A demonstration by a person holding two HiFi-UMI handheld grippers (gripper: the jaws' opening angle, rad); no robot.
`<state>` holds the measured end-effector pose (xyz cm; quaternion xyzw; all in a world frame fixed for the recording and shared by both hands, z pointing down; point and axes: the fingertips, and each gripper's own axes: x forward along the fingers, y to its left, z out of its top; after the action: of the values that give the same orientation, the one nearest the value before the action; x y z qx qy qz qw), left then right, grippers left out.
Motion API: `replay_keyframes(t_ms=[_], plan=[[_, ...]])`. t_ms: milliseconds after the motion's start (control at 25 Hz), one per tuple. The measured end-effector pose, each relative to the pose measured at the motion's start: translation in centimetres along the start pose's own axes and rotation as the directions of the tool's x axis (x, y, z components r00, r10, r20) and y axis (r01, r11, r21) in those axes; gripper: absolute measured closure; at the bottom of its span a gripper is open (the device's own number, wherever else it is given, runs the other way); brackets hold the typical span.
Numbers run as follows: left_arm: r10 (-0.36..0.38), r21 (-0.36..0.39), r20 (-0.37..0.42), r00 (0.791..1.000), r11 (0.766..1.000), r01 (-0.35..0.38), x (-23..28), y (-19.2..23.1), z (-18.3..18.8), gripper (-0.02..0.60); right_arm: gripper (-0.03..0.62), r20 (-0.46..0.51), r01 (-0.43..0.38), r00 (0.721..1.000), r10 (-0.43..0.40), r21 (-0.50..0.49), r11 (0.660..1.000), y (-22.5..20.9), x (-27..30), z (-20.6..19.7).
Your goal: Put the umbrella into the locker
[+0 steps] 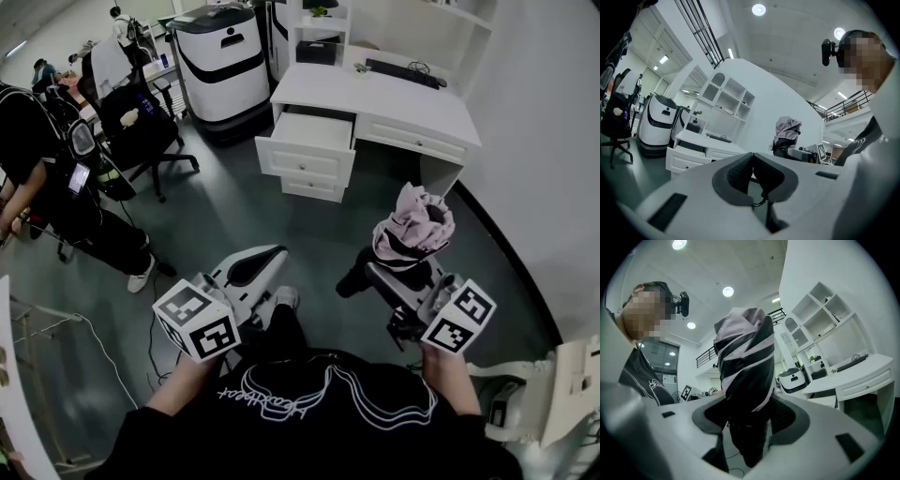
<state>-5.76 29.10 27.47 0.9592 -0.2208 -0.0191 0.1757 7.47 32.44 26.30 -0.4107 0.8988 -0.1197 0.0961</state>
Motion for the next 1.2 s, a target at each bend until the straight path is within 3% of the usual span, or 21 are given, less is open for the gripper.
replay_keyframes(t_ms=[480,920,1200], plan=[[-0.035,-0.083,-0.022,0.999,0.996,0.033,7.9,16.2,4.5,0.575,0.352,-0.043,0.022,0.999,-0.018,0.085,0.996,-10.8,13.5,0.5],[-0.057,-0.133,-0.113,0.992,0.99,0.042,16.7,32.0,8.0,0.575,0.352,-0.051,0.089,0.995,-0.082,0.157,0.984,-22.6,25.5,1.8],[-0.083,-0.128,-0.142,0.986,0.99,0.065,20.0,37.5,8.9,0.575,0.352,-0.037,0.154,0.988,-0.15,0.138,0.978,-26.9,29.3,2.4]])
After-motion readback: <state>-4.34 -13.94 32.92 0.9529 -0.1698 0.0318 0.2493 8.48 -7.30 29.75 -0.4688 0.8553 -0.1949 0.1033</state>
